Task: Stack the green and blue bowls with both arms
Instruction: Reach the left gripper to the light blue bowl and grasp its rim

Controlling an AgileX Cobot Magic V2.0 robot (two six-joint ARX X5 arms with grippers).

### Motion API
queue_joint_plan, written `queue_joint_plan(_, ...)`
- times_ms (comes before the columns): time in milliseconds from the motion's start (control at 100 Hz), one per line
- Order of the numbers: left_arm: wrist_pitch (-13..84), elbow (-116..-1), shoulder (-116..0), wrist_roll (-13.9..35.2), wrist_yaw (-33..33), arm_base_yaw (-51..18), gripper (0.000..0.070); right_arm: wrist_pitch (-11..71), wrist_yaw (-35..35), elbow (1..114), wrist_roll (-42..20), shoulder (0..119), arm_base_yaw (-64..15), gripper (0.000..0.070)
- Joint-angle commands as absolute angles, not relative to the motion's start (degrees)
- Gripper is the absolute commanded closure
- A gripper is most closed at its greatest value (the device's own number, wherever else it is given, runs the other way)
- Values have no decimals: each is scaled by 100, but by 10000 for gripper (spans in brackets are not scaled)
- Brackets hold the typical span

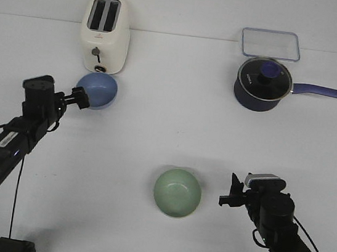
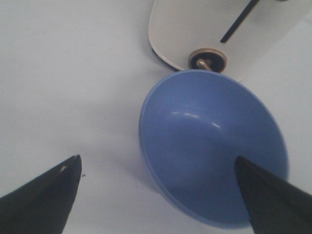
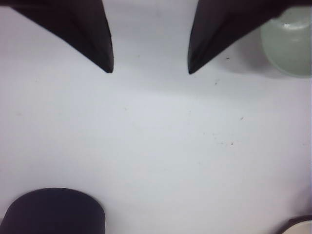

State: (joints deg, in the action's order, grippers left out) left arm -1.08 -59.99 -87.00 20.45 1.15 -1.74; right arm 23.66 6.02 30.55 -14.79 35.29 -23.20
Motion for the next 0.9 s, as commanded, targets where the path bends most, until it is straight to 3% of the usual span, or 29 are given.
queue_joint_plan(0, -128, -6320, -9168, 1953, 102, -152, 115, 2314, 600, 3089, -1406, 3546, -2349, 394)
queue_joint_plan(200, -113, -6925, -10195, 1951, 32, -150, 149, 2397, 604, 3089, -1406, 3546, -2349, 394)
queue_joint_plan(420, -130, -7153, -10643, 1951, -25, -152, 512, 2412, 607, 3089, -1409, 3546, -2349, 394)
queue_joint_plan(500, -73, -7153, -10641, 1946, -54, -152, 700, 2414, 644, 3089, -1402, 3546, -2349, 394)
queue_joint_plan(650, 56, -7155, -10346, 1946, -211, -150, 688, 2469, 932, 3087, -1406, 3546, -2340, 394)
queue_joint_plan(890, 923, -7153, -8952, 1839, -1168, -187, 688, 2484, 1201, 2895, -1516, 3483, -2338, 394)
